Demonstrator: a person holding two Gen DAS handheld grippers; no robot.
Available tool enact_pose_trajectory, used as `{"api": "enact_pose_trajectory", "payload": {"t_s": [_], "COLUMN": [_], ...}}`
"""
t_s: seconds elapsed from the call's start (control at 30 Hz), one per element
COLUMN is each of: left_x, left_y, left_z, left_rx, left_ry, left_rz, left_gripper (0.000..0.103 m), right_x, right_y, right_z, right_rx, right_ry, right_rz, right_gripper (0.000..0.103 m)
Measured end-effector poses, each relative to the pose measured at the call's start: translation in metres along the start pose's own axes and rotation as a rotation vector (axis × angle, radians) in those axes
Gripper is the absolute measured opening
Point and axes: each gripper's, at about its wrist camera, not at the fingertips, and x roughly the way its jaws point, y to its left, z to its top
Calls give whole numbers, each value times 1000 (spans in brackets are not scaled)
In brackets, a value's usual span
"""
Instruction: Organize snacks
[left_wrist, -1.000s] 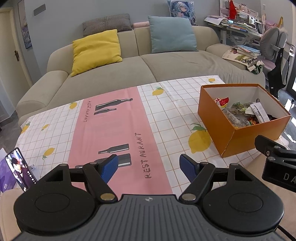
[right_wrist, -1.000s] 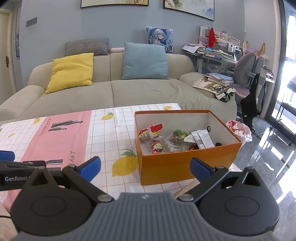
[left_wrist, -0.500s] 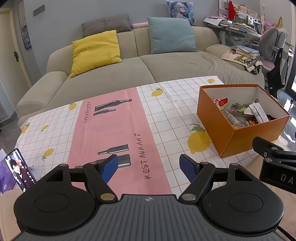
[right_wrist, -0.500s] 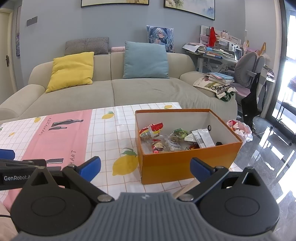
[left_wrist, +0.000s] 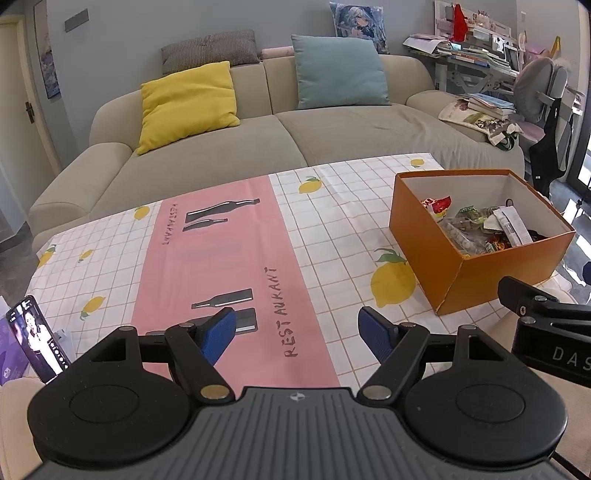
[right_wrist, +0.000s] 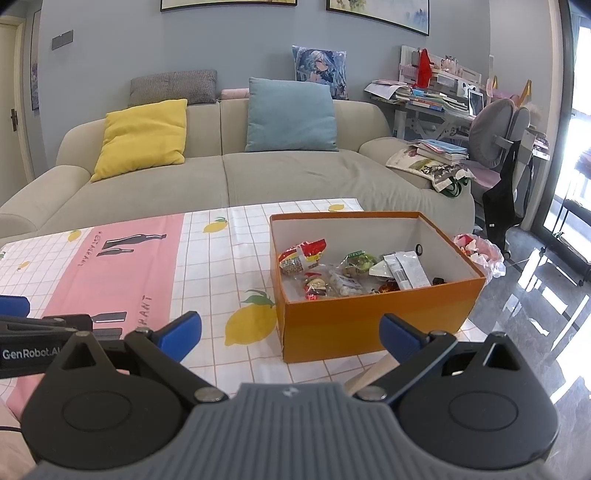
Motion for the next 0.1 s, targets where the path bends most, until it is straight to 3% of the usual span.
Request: {"api": "enact_pose_trajectory", "payload": {"t_s": [0.1], "left_x": [1], "left_y": [0], "left_z": [-1], "left_rx": [-2], "left_ry": [1], "left_rz": [4], "left_gripper": [88], "right_x": [0], "right_y": [0], "right_z": [0], "right_rx": [0], "right_ry": [1], "right_rz": [0], "right_gripper": [100]}}
